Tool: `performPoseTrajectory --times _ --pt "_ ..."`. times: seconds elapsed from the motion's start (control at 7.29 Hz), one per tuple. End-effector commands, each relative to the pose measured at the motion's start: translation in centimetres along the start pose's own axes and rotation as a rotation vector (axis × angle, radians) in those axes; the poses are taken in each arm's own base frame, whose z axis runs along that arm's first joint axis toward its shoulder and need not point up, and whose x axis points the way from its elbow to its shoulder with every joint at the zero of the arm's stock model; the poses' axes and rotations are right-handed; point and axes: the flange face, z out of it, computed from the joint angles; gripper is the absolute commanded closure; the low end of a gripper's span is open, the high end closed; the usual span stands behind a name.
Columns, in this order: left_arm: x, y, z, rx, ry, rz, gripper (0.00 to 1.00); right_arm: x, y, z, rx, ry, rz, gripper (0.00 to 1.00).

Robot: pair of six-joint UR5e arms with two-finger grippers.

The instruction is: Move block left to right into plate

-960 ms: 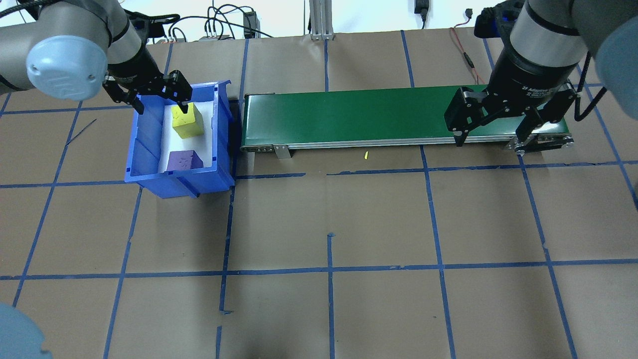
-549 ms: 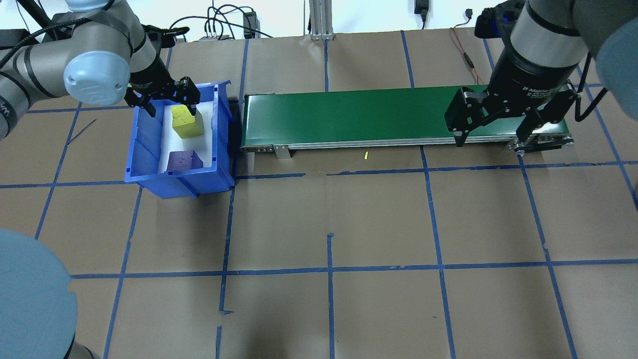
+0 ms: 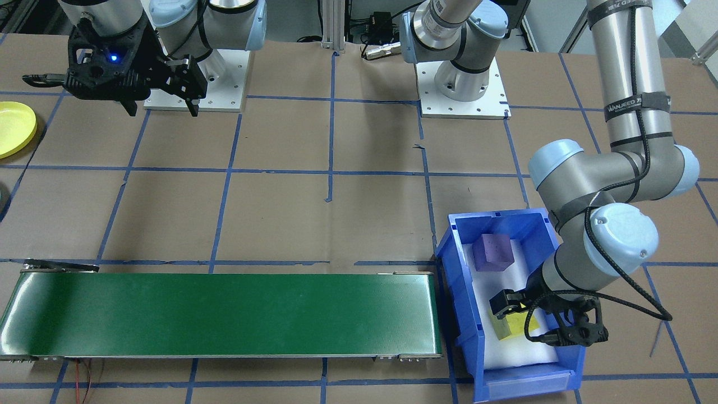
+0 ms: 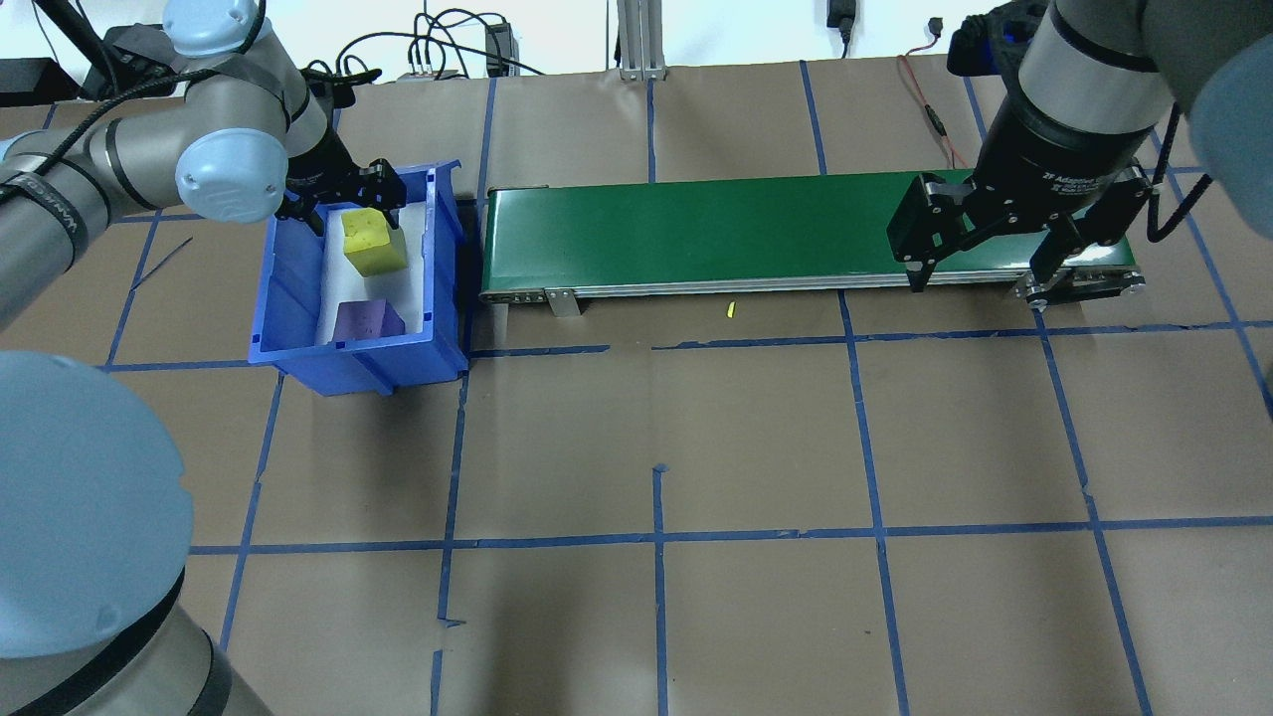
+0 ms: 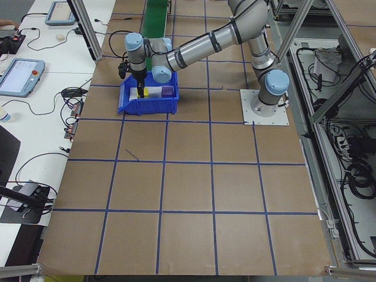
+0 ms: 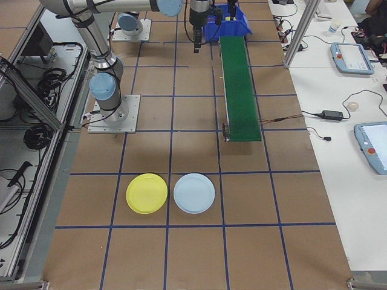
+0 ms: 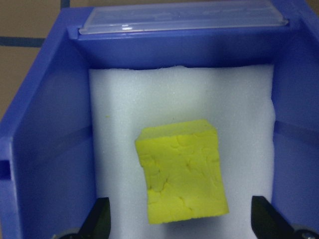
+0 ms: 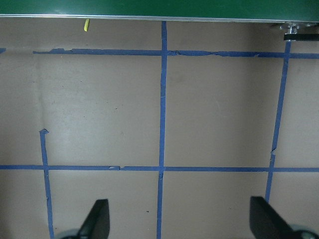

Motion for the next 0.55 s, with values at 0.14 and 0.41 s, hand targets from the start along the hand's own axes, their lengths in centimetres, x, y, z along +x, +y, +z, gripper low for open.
performPoseTrajectory --times 0.14,0.41 --pt "0.0 -0.6 3.6 -0.013 0.000 -0.003 0.21 0.0 0.0 0.0 0.000 0.000 0.000 0.00" --pt "0.0 -0.3 2.8 -0.006 0.004 0.010 0.74 0.0 0.0 0.0 0.000 0.000 0.000 0.00"
